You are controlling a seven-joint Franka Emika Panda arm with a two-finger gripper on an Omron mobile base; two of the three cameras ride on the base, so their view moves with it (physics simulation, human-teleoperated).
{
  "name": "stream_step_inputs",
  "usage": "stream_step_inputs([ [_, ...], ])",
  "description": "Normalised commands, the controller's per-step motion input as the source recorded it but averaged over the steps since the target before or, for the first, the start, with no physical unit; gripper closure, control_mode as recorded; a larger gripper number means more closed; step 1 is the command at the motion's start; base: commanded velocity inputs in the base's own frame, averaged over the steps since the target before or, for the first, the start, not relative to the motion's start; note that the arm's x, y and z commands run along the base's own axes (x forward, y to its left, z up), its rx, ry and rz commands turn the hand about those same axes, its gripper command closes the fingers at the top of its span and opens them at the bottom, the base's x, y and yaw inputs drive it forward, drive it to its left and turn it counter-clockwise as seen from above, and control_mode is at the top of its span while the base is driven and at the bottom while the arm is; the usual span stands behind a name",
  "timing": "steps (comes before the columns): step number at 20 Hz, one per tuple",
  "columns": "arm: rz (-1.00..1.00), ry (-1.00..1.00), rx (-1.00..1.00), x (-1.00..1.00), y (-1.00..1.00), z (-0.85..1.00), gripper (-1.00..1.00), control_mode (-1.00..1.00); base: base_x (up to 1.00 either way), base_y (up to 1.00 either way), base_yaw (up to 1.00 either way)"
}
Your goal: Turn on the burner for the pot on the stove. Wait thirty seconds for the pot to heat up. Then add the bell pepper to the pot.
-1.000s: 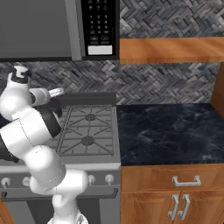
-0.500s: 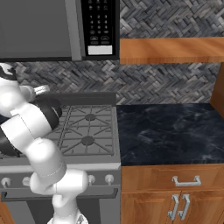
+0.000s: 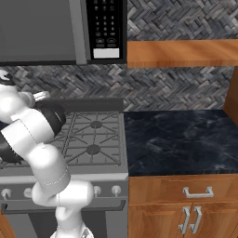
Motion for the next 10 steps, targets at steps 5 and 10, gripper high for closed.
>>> stream_step_inputs([
  [5,0.02,0.05,0.05,0.30,0.00,0.00,1.00,-1.00,0.00,0.00,0.00],
  [10,0.01,0.23,0.18,0.19,0.05,-0.01,1.00,-1.00,0.00,0.00,0.00],
])
